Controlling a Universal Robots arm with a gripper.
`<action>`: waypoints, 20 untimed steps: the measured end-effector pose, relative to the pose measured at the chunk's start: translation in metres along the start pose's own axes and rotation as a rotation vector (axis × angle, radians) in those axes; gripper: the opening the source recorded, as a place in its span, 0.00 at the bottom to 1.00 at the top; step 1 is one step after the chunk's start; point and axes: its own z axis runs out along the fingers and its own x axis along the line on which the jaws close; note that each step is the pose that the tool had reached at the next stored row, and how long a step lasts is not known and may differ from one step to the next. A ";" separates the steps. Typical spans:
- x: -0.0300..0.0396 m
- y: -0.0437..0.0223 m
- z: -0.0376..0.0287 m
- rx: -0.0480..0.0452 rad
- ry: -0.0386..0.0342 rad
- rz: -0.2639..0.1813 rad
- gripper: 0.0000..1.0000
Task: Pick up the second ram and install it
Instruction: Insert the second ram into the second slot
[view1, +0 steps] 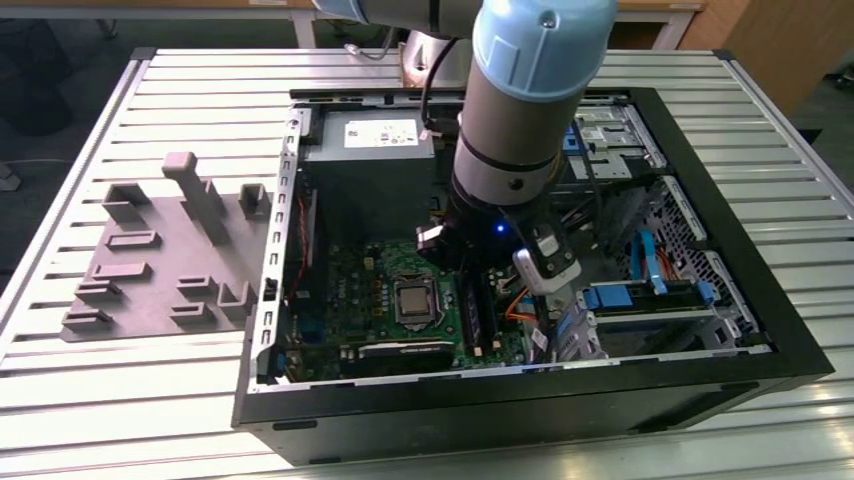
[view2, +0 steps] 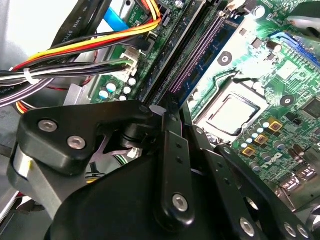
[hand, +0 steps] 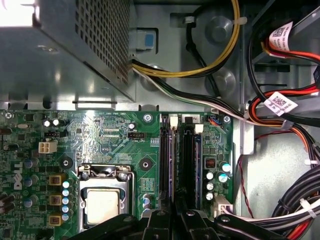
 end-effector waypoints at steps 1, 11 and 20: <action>0.0000 -0.0001 0.0002 -0.0001 0.0002 0.000 0.15; -0.0001 -0.0014 0.0000 -0.0003 0.0027 0.000 0.15; -0.0001 -0.0021 0.0000 -0.0002 0.0040 0.000 0.15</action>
